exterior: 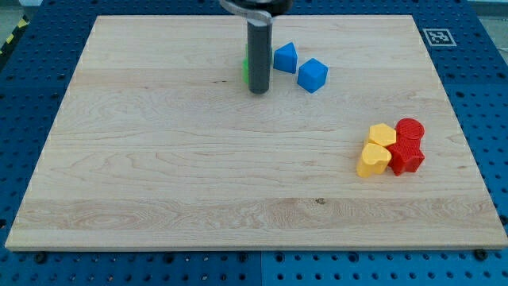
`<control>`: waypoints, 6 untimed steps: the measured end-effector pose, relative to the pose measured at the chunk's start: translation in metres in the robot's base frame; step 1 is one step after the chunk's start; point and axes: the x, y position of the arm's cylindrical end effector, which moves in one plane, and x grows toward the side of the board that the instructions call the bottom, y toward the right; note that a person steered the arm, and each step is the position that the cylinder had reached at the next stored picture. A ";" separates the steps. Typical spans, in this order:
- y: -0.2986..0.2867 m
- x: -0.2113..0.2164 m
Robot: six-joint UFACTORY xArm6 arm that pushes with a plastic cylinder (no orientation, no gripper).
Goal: Separate the group of blocks
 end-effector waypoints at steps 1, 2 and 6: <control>0.002 -0.003; 0.023 0.009; 0.096 -0.041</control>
